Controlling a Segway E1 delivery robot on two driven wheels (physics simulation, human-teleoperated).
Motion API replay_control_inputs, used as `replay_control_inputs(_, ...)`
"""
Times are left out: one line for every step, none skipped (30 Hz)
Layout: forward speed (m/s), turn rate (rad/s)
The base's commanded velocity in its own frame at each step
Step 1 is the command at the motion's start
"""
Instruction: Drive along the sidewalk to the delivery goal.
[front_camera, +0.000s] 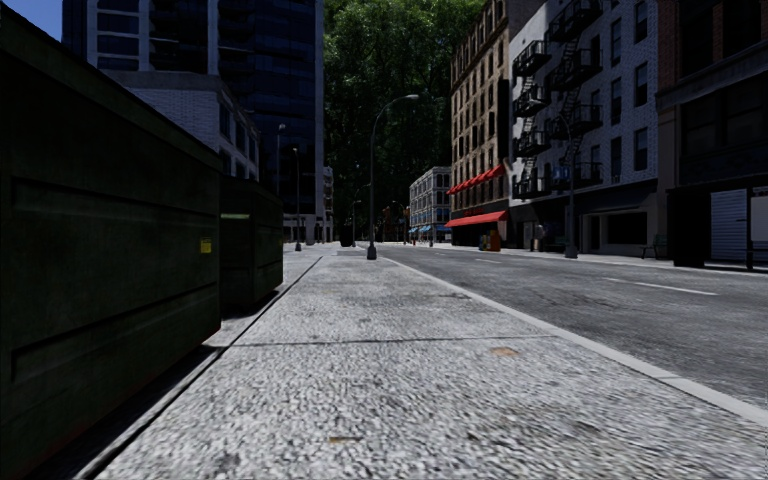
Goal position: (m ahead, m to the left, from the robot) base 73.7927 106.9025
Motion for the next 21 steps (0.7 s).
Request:
replay_control_inputs(2.0, 0.0)
replay_control_inputs(2.0, 0.0)
replay_control_inputs(2.0, 0.0)
replay_control_inputs(2.0, 0.0)
replay_control_inputs(2.0, 0.0)
replay_control_inputs(2.0, 0.0)
replay_control_inputs(2.0, 0.0)
replay_control_inputs(2.0, 0.0)
replay_control_inputs(2.0, 0.0)
replay_control_inputs(2.0, 0.0)
replay_control_inputs(2.0, 0.0)
replay_control_inputs(2.0, 0.0)
replay_control_inputs(2.0, 0.0)
replay_control_inputs(2.0, 0.0)
replay_control_inputs(2.0, 0.0)
replay_control_inputs(2.0, 0.0)
replay_control_inputs(2.0, 0.01)
replay_control_inputs(2.0, 0.03)
replay_control_inputs(2.0, 0.03)
replay_control_inputs(2.0, 0.07)
replay_control_inputs(2.0, 0.1)
